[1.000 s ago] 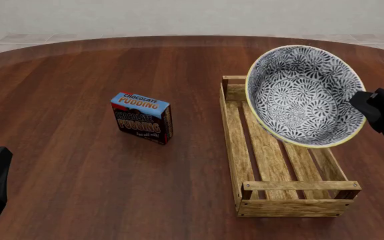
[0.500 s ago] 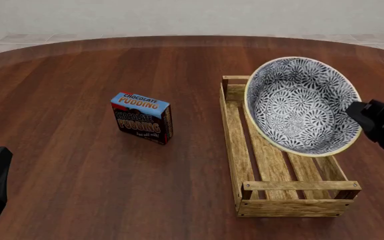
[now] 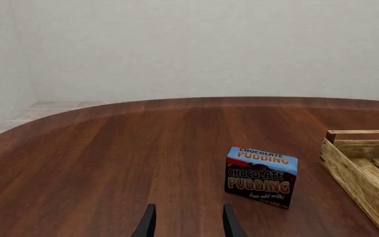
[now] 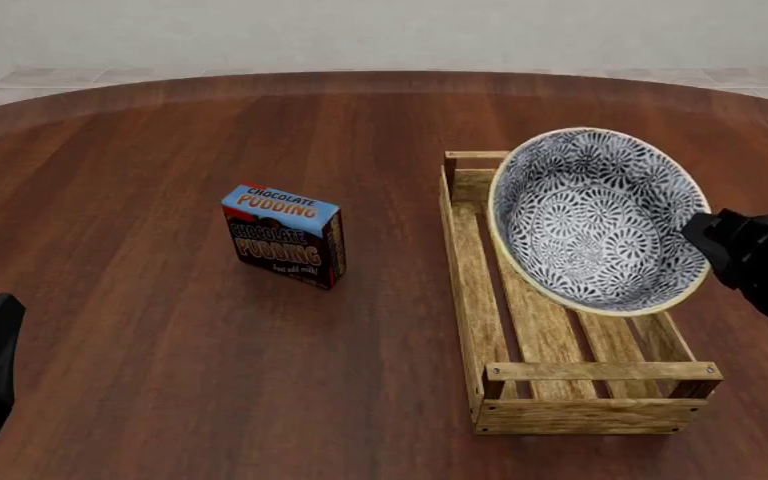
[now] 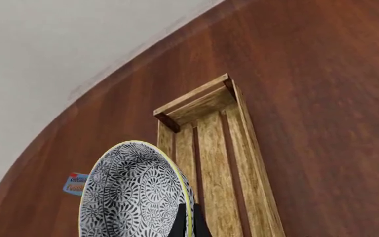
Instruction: Pick up the bowl on the left and put it in the tray.
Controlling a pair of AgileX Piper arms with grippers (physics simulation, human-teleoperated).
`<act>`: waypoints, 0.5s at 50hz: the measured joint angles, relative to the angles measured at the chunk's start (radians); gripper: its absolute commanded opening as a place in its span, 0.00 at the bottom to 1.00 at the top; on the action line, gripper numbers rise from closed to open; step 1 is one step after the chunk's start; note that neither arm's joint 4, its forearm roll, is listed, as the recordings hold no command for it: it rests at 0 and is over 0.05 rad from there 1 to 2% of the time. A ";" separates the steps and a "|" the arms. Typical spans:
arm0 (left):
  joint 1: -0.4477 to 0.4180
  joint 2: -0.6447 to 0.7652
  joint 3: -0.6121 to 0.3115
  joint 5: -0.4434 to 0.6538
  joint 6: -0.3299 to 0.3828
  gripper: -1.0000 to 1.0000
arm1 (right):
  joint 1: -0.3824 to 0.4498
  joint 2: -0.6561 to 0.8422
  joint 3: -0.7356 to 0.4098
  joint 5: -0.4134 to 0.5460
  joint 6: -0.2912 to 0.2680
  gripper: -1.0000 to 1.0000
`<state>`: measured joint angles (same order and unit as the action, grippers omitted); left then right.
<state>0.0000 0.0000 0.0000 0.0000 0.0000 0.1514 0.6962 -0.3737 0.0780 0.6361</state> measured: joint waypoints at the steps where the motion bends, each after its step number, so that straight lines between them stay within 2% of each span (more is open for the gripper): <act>1: 0.000 0.000 0.000 0.000 0.000 1.00 | 0.000 0.004 0.002 -0.005 0.000 0.00; 25: 0.000 0.000 0.000 0.000 0.000 1.00 | 0.000 0.071 0.032 -0.083 -0.010 0.00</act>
<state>0.0000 0.0000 0.0000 0.0000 0.0000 0.1516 0.7673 -0.3421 -0.0046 0.6263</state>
